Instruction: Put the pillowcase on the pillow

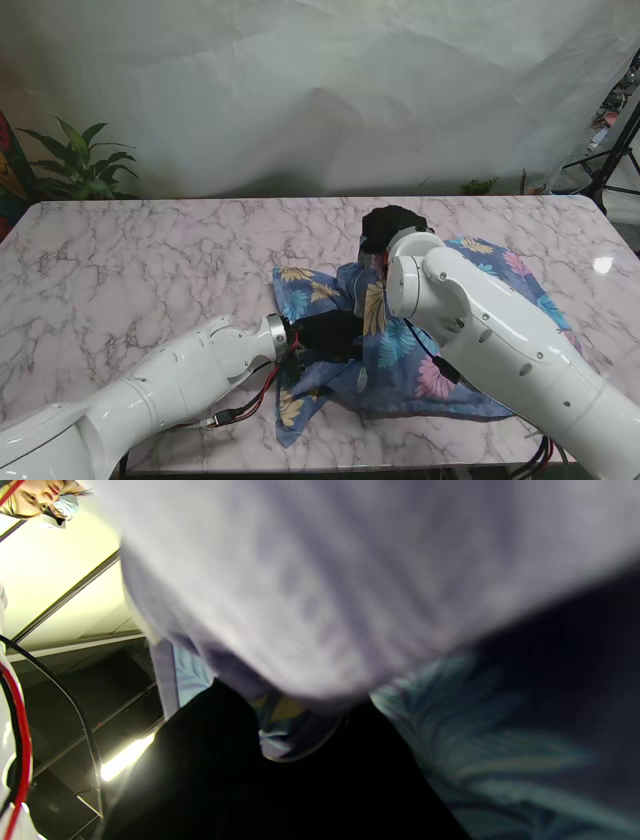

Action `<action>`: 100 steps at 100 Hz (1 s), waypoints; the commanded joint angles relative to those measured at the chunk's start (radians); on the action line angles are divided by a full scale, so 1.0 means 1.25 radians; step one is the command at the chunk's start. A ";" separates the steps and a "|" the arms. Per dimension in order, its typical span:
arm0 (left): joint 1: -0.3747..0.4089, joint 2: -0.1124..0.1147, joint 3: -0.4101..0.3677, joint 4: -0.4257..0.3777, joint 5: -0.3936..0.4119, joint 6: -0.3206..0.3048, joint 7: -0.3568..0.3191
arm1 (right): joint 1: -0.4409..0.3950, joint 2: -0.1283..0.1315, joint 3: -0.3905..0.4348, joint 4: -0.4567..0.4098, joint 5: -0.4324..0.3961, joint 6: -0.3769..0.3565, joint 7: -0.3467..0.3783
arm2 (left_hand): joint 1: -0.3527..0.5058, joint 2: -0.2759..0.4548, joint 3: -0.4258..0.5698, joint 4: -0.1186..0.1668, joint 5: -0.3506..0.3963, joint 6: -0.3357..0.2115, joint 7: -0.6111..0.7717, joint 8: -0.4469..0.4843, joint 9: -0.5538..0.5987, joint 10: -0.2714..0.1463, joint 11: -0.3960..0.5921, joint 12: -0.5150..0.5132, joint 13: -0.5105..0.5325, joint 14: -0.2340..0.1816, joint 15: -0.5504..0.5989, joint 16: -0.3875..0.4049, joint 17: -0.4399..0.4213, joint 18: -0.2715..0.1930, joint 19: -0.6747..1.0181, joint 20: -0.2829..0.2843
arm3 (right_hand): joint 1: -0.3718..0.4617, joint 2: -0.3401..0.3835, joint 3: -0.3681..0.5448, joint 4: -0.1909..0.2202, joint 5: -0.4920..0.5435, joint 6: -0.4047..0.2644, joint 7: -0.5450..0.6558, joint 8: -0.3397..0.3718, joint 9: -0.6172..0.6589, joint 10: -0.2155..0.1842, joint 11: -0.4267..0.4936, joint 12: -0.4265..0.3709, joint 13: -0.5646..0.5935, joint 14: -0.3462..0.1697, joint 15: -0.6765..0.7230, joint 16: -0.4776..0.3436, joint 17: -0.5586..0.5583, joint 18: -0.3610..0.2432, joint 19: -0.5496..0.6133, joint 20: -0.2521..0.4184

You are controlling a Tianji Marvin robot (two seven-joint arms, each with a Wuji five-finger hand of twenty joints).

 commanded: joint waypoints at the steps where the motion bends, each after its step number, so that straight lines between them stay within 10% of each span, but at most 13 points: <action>1: 0.014 -0.005 0.012 0.005 0.019 -0.003 -0.009 | 0.026 -0.024 -0.006 0.030 -0.010 -0.001 0.006 | 0.027 0.031 -0.003 0.044 -0.076 0.151 0.018 0.025 0.030 -0.079 -0.003 -0.025 -0.012 0.033 -0.018 -0.001 0.003 0.064 -0.014 0.014 | 0.027 0.036 0.012 0.007 0.006 -0.042 0.021 -0.008 0.014 0.040 0.001 -0.009 0.017 -0.122 0.046 0.002 0.020 -0.013 0.013 -0.007; 16: 0.020 -0.002 0.007 -0.004 0.064 -0.005 0.031 | 0.078 -0.022 -0.071 0.085 0.061 0.008 0.038 | 0.015 0.038 -0.016 0.044 -0.082 0.126 0.019 0.042 0.015 -0.081 0.009 -0.037 -0.020 0.031 -0.014 0.004 -0.004 0.060 -0.015 0.018 | 0.005 0.057 -0.016 0.006 -0.009 -0.037 0.009 -0.017 -0.005 0.048 -0.030 -0.035 0.017 -0.084 0.010 -0.024 0.010 0.017 -0.020 -0.023; 43: 0.015 -0.008 0.010 0.012 0.080 -0.001 0.039 | 0.048 0.020 -0.087 0.062 -0.004 -0.044 0.162 | 0.017 0.032 -0.012 0.048 -0.078 0.127 0.017 0.045 0.014 -0.082 0.010 -0.045 -0.016 0.025 -0.017 0.001 -0.002 0.059 -0.015 0.019 | -0.172 0.086 -0.043 0.044 -0.060 -0.037 -0.078 0.001 -0.088 0.037 -0.103 -0.073 0.015 0.078 -0.284 -0.194 -0.166 0.085 -0.143 -0.037; 52: 0.011 -0.016 0.013 0.027 0.072 -0.002 0.033 | 0.012 0.038 -0.069 0.013 -0.087 -0.074 0.240 | 0.016 0.032 -0.011 0.048 -0.077 0.127 0.016 0.044 0.014 -0.082 0.009 -0.047 -0.016 0.024 -0.017 0.001 -0.002 0.059 -0.015 0.019 | -0.291 0.143 -0.092 0.136 -0.118 -0.002 -0.260 0.133 -0.246 0.057 -0.186 -0.107 -0.163 0.197 -0.609 -0.258 -0.354 0.142 -0.276 -0.027; 69: 0.008 -0.024 0.015 0.039 0.068 -0.001 0.032 | -0.074 0.051 0.007 -0.078 -0.218 -0.162 0.378 | 0.016 0.030 -0.008 0.048 -0.076 0.129 0.017 0.044 0.014 -0.083 0.009 -0.050 -0.015 0.023 -0.017 0.001 0.000 0.059 -0.015 0.019 | -0.382 0.274 -0.356 0.158 -0.330 0.056 -0.447 0.119 -0.556 0.104 -0.306 -0.183 -0.524 0.353 -0.909 -0.403 -0.668 0.201 -0.445 -0.055; 100: 0.004 -0.031 0.016 0.058 0.062 0.001 0.025 | -0.211 0.040 0.108 -0.200 -0.219 -0.103 0.301 | 0.012 0.028 -0.001 0.047 -0.075 0.130 0.018 0.043 0.013 -0.082 0.010 -0.054 -0.025 0.044 -0.015 0.004 -0.003 0.061 -0.018 0.019 | -0.463 0.382 -0.447 0.165 -0.481 0.025 -0.628 0.103 -0.747 0.047 -0.484 -0.283 -0.753 0.425 -1.018 -0.505 -0.837 0.240 -0.557 -0.120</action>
